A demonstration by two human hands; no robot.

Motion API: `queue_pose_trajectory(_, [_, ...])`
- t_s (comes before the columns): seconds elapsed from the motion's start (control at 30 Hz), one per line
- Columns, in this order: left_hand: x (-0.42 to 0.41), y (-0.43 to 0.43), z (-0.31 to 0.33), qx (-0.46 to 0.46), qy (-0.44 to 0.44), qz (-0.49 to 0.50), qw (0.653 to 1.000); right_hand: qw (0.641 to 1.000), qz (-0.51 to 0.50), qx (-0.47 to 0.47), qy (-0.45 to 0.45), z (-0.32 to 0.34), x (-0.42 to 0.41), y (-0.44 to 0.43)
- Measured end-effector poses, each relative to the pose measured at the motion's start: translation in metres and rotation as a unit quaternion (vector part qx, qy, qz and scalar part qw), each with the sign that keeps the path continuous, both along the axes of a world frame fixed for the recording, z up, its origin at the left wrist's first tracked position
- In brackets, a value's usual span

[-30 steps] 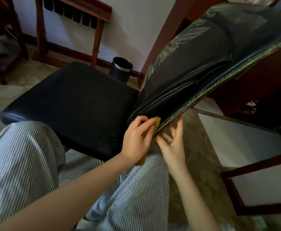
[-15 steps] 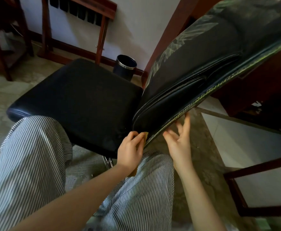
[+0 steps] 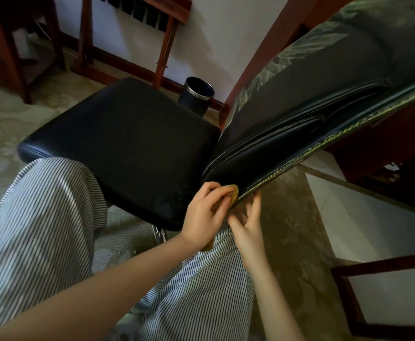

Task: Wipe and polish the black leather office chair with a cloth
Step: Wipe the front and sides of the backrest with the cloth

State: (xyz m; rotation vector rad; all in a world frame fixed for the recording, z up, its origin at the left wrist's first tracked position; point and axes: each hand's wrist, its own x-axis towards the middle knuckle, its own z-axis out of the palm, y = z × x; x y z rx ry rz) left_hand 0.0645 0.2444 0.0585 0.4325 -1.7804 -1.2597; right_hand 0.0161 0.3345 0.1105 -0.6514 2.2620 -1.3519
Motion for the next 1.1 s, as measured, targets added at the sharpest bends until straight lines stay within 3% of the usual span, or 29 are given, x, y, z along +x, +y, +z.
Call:
queue_pose_trajectory(0.37, [-0.006, 0.008, -0.040, 0.068, -0.006, 0.020, 0.997, 1.000, -0.019, 0.016, 0.005, -0.006, 0.001, -0.005])
queue_pose_trajectory(0.6, [0.002, 0.008, -0.076, 0.090, -0.097, 0.019, 0.991, 0.999, -0.033, 0.025, 0.009, -0.007, 0.003, -0.006])
queue_pose_trajectory(0.8, [0.009, -0.007, -0.112, 0.195, -0.304, -0.018, 0.932, 0.999, -0.044, 0.031, 0.005, -0.009, 0.000, -0.002])
queue_pose_trajectory(1.1, [0.015, -0.006, -0.137, 0.316, -0.355, 0.011, 0.880, 0.995, -0.046, 0.067, -0.062, -0.037, 0.002, -0.003])
